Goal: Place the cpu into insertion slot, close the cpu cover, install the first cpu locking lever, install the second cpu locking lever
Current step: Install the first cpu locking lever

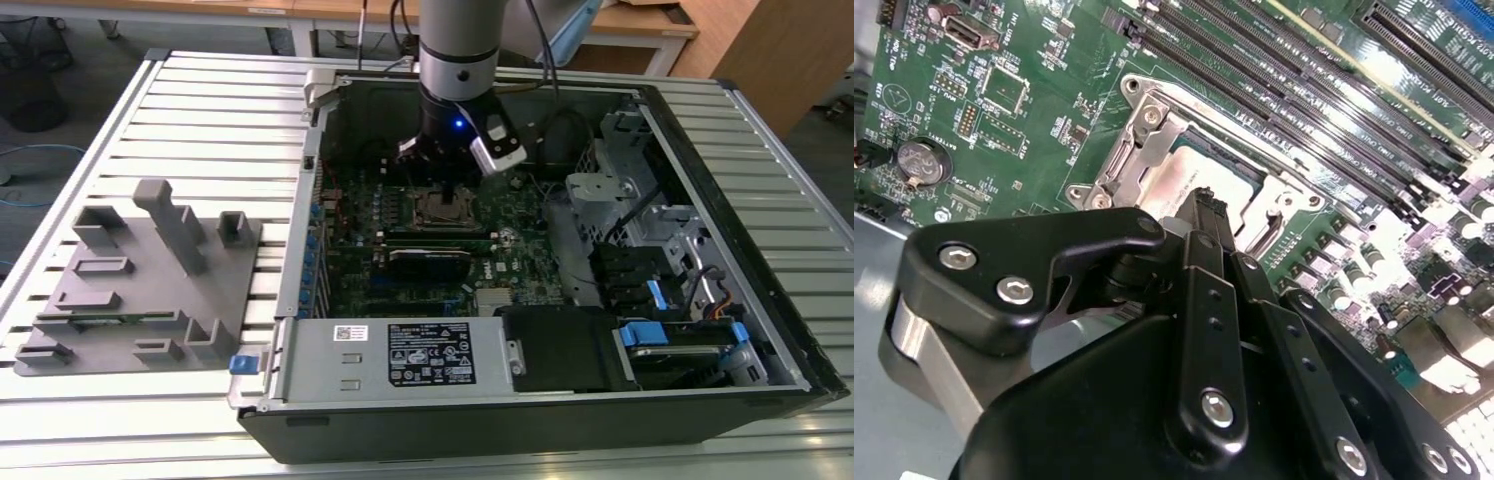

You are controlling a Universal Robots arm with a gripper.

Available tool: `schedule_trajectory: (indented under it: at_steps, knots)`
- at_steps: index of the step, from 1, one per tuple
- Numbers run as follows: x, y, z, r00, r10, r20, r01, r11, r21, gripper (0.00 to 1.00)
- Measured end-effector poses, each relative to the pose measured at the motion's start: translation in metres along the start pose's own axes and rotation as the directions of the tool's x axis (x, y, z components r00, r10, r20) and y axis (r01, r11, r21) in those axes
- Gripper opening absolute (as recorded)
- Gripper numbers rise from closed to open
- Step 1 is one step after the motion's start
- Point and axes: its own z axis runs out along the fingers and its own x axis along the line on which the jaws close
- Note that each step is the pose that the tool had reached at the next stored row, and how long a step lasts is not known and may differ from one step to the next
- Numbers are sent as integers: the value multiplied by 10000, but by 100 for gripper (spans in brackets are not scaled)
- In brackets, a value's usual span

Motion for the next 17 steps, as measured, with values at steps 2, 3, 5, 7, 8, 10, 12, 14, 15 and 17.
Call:
schedule_trajectory:
  at_steps: [2,3,5,7,8,10,12,14,15,17]
  knots:
    - [-1,1,-16,10000,0,0,0,10000,-1,11]
    - [-2,1,-24,10000,0,1,0,10000,-1,11]
    - [-3,2,-38,10000,0,1,0,10000,-2,11]
    - [-4,2,-54,10000,0,1,0,10000,-2,11]
    - [-5,3,-62,10000,0,2,0,10000,-3,11]
    - [-6,3,-79,10000,0,1,0,10000,-3,11]
    - [-7,4,-94,10000,0,1,0,10000,-3,11]
    - [-8,5,-112,10000,0,2,0,10000,-3,11]
    - [-9,5,-120,10000,0,2,0,10000,-3,11]
    - [-9,5,-128,10000,0,2,0,10000,-4,11]
